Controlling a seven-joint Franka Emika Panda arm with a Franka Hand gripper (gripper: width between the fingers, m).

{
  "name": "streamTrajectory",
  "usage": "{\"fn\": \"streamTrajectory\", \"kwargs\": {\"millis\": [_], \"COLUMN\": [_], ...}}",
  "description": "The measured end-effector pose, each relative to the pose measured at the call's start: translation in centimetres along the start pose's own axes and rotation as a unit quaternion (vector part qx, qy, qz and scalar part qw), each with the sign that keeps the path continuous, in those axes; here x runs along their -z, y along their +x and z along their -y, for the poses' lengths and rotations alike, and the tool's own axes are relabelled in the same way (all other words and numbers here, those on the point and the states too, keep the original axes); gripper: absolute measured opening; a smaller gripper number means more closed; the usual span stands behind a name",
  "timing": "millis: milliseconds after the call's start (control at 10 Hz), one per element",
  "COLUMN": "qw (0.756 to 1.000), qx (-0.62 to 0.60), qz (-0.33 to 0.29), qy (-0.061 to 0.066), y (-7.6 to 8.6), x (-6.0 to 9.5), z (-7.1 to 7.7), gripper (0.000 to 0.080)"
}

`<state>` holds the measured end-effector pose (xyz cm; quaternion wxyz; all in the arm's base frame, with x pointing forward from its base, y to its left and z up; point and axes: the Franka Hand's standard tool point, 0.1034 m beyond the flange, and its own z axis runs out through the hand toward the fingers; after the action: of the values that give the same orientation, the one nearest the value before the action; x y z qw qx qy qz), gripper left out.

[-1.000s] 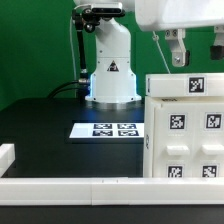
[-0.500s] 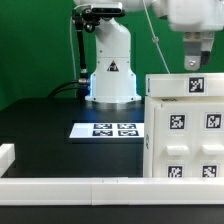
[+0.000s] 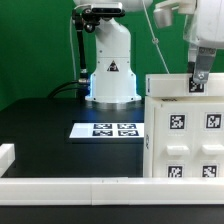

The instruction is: Assemble cabinet

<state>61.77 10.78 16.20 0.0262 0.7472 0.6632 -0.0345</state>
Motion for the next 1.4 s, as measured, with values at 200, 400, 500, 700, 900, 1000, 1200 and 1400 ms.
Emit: {"fn": "streamTrajectory", "kwargs": {"millis": [200,400,500,700,900,1000,1200,1400], "qw": [1.0,1.0,0.999,0.994,0.983,0.972,0.934,0.867], "qx": [-0.004,-0.021,-0.035,-0.11,-0.183,-0.237,-0.357,-0.496], "qz": [0.001,0.002,0.002,0.002,0.002,-0.002,-0.009,-0.021], "qy": [0.004,0.005,0.005,0.005,0.005,0.008,0.016,0.039], "y": [-0.41,-0.66,-0.66,-0.65,-0.65,-0.69,-0.78,-0.84], "x": [-0.69,-0.76,-0.77,-0.77,-0.78,-0.81,-0.85,-0.9], "z": [-0.16,-0.22,-0.22,-0.21,-0.2,-0.18,-0.08,0.06], "gripper": [0.0649,0.0649,0.0547,0.0551,0.0551,0.0551,0.0551,0.0552]}}
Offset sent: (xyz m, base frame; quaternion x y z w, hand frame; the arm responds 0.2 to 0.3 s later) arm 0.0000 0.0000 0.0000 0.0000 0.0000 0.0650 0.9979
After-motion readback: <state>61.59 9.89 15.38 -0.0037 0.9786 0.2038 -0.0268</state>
